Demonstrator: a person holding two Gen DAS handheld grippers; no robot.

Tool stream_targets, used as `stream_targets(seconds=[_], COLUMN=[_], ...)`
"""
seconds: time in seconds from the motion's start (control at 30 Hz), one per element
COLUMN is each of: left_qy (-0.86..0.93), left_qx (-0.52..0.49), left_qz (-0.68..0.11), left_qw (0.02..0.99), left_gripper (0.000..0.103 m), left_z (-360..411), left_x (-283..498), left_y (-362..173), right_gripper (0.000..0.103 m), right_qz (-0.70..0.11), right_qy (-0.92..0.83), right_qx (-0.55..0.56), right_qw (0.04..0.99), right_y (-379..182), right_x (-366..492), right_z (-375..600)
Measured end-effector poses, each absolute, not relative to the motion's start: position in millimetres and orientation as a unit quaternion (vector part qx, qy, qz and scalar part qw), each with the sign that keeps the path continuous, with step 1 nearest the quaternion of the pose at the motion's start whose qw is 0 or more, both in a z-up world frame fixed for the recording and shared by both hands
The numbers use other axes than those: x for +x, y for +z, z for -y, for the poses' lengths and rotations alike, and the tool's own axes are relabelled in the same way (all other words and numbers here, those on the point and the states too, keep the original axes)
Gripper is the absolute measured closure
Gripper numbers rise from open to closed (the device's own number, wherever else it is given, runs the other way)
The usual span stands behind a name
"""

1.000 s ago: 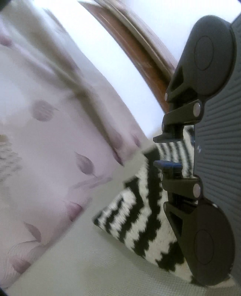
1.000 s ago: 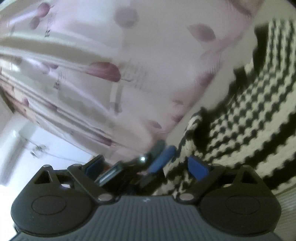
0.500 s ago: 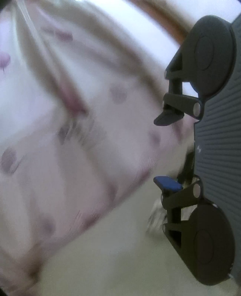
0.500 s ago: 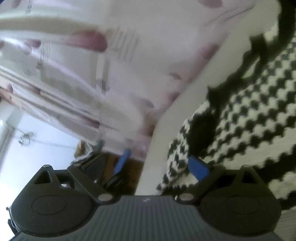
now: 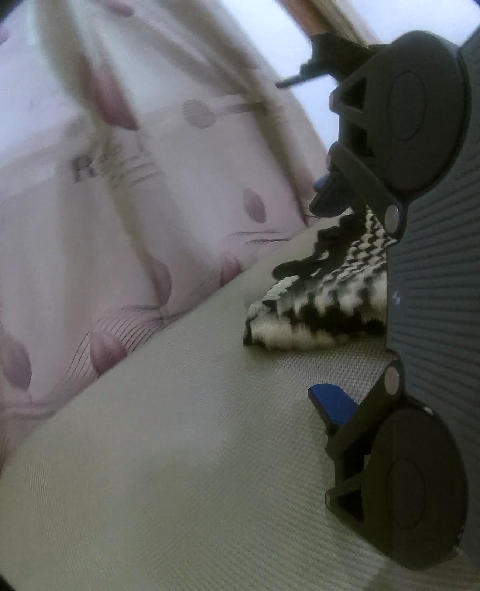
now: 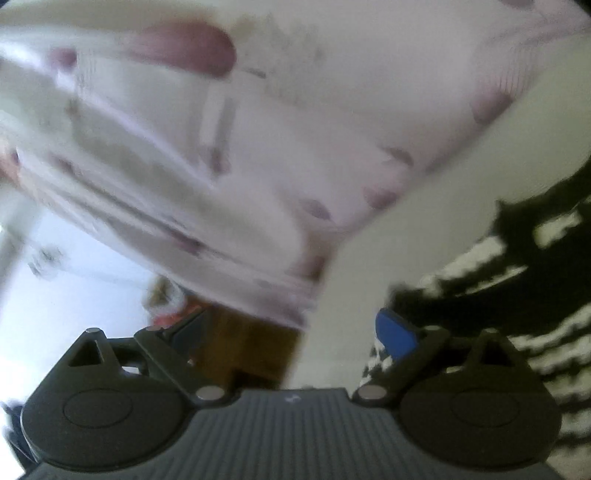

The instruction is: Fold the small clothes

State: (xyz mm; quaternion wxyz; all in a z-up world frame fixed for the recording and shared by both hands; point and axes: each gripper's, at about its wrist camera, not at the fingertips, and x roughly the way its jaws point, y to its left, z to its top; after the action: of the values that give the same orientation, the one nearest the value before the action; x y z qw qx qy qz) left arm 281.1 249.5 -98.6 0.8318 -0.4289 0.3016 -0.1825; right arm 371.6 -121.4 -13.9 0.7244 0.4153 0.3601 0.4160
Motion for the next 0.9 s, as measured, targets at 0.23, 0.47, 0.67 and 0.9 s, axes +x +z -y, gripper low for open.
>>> stream_targets(seconds=[0.23,0.47,0.67,0.9], left_qy=[-0.23,-0.206,-0.159,-0.132], left_qx=[-0.375,-0.273,-0.14,-0.015], left_qz=[-0.325,-0.338,-0.279,-0.229], left_qw=[0.837,0.877,0.936,0.964], left_gripper=[0.012,0.08,0.08,0.08], left_z=[-225.5,-187.9,-128.4,-65.7], left_x=[316.0,303.6,255.7,227.2], left_y=[-99.9,-86.9,-56.0,-43.6], right_gripper=[0.004,0.004,0.004,0.005], right_qz=[-0.38,-0.388,-0.443,-0.464], right_qy=[0.413,0.411,0.414,0.413], right_qx=[0.45,0.462,0.407,0.277], right_qw=[0.695,0.683,0.682,0.733], right_y=[-61.0,-59.4,-32.3,-4.4], right_x=[339.1,339.0,361.5,362.8], right_z=[144.0,146.9,119.5,92.5])
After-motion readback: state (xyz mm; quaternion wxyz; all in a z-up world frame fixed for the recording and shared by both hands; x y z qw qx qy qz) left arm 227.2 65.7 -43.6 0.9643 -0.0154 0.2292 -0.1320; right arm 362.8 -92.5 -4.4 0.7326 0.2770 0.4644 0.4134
